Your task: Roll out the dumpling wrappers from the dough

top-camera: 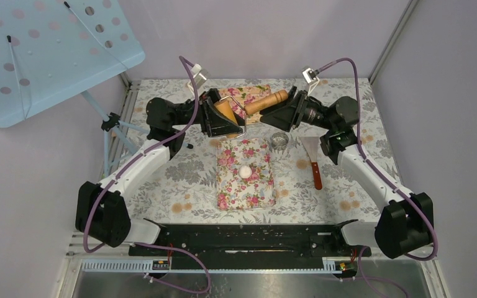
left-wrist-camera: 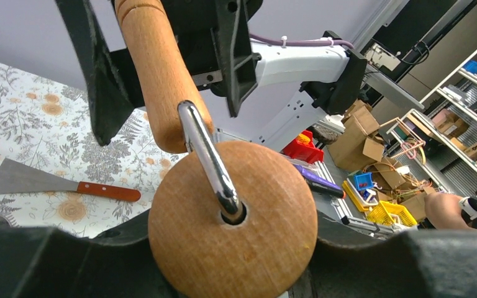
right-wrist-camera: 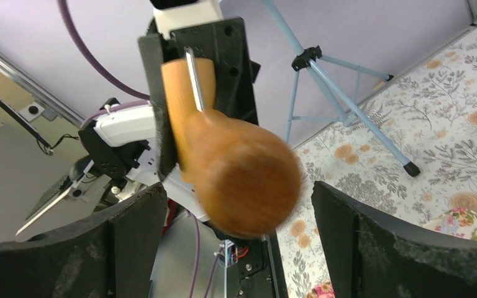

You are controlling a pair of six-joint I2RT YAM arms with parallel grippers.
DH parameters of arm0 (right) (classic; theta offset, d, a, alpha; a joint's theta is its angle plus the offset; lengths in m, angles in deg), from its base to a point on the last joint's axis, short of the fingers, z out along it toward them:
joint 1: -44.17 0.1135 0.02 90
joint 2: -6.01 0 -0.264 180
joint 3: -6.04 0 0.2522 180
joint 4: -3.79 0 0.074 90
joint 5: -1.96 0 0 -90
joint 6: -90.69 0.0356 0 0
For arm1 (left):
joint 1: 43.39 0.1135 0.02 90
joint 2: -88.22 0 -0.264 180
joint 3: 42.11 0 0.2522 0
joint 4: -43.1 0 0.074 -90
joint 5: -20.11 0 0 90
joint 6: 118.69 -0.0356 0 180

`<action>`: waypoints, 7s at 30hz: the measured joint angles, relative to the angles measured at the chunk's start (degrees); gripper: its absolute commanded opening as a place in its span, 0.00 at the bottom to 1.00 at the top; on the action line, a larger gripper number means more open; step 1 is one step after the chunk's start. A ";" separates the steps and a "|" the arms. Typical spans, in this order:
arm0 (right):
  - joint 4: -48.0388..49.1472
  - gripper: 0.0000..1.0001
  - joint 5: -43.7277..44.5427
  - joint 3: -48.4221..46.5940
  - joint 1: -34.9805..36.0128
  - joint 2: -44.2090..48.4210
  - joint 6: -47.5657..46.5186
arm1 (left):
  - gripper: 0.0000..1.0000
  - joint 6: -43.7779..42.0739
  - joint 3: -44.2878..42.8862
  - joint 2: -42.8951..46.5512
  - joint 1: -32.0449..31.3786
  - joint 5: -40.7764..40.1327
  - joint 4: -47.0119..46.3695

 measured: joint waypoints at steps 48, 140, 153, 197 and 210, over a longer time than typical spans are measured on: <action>4.17 0.52 9.07 4.83 -0.46 -1.31 2.84 | 0.00 -16.72 1.49 -4.83 -4.22 -7.56 15.93; -53.05 0.00 45.31 -0.28 26.64 -4.46 -74.75 | 0.05 -59.84 -16.06 -34.91 3.15 -51.71 84.76; -55.17 0.00 46.99 -5.51 29.18 -8.37 -72.57 | 0.00 -55.56 -16.31 -35.67 6.32 -48.98 85.26; -55.43 0.00 48.52 -11.23 29.31 -17.79 -76.35 | 0.00 -35.06 -5.33 -31.47 7.78 -51.28 65.07; -54.27 0.00 48.24 -11.17 29.31 -19.08 -79.14 | 0.00 -35.06 -5.31 -31.47 7.82 -51.23 65.02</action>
